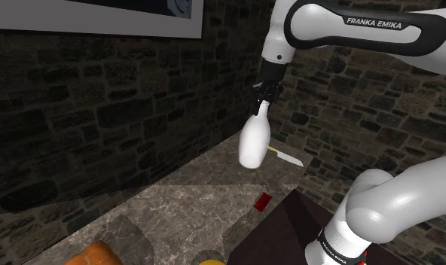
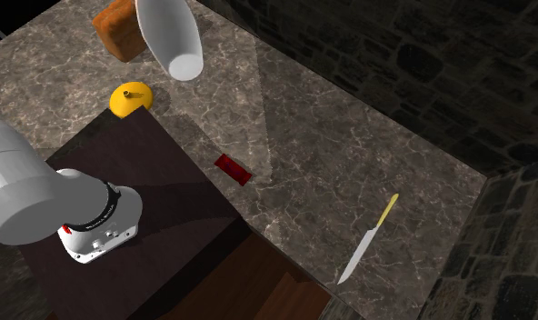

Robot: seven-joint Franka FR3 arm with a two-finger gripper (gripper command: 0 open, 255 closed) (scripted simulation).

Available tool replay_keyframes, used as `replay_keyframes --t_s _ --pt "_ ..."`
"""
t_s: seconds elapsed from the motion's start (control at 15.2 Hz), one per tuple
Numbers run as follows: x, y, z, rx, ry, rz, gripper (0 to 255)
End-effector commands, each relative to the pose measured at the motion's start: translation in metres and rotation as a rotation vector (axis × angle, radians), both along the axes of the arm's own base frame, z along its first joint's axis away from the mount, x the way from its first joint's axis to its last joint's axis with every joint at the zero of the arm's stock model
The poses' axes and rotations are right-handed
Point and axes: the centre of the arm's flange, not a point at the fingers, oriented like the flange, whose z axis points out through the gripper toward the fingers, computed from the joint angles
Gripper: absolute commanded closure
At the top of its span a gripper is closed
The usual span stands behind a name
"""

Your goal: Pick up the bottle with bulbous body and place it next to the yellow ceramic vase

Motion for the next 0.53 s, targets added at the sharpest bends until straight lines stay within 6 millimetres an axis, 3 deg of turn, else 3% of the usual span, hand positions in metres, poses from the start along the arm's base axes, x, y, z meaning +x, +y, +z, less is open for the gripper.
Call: replay_keyframes --t_s 0.0,0.33,0.46 --pt "-0.001 0.027 0.0 0.0 0.0 -0.001 255" --pt "-0.005 0.093 0.0 0.0 0.0 -0.001 255" --pt "-0.006 0.103 -0.005 0.0 0.0 -0.001 255"
